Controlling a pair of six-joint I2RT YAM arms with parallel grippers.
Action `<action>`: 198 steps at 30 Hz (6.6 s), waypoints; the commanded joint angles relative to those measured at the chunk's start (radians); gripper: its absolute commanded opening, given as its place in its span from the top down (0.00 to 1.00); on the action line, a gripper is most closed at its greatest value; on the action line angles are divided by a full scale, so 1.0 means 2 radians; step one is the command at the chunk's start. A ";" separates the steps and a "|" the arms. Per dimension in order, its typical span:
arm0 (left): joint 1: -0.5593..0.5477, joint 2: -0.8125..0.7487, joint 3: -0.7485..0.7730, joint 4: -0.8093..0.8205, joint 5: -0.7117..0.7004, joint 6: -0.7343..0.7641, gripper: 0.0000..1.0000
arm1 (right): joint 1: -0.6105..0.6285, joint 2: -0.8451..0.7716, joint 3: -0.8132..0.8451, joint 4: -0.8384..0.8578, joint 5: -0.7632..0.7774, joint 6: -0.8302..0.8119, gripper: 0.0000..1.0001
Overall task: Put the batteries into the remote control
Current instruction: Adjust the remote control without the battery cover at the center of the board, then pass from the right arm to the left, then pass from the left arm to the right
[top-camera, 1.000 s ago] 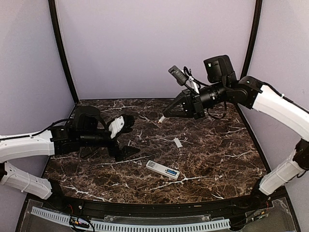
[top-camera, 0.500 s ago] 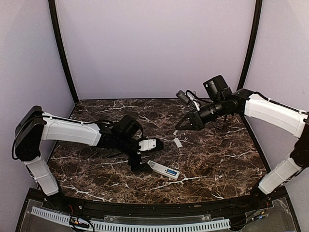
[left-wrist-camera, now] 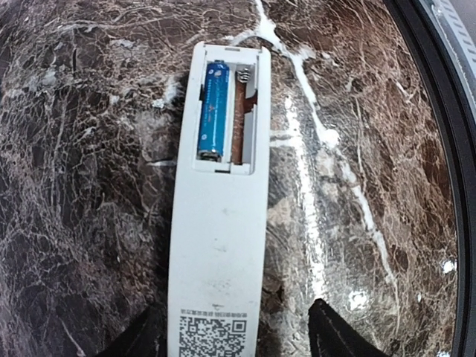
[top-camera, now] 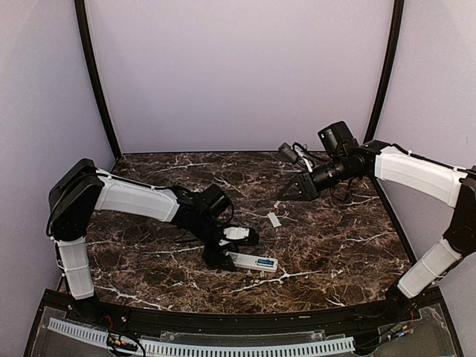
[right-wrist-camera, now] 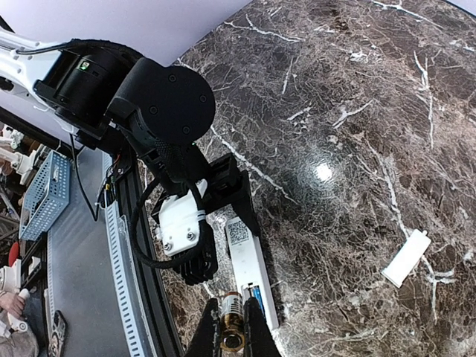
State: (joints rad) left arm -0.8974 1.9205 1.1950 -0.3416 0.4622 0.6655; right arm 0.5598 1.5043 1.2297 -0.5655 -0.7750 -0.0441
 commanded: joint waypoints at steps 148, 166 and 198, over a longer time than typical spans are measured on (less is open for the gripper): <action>-0.039 -0.279 -0.095 0.408 -0.057 -0.365 1.00 | 0.120 -0.066 0.088 0.155 0.023 0.067 0.51; -0.045 -0.287 -0.122 0.479 -0.088 -0.380 1.00 | 0.124 -0.087 -0.017 0.351 0.029 0.173 0.67; -0.044 -0.450 -0.295 0.319 -0.337 -0.519 0.32 | 0.170 0.053 0.069 -0.018 0.123 -0.056 1.00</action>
State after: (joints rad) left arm -0.9855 1.1351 0.7242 0.3744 0.0044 -0.1783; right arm 0.8406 1.5322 1.4220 -0.4236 -0.6060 0.0048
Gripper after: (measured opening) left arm 0.705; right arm 0.071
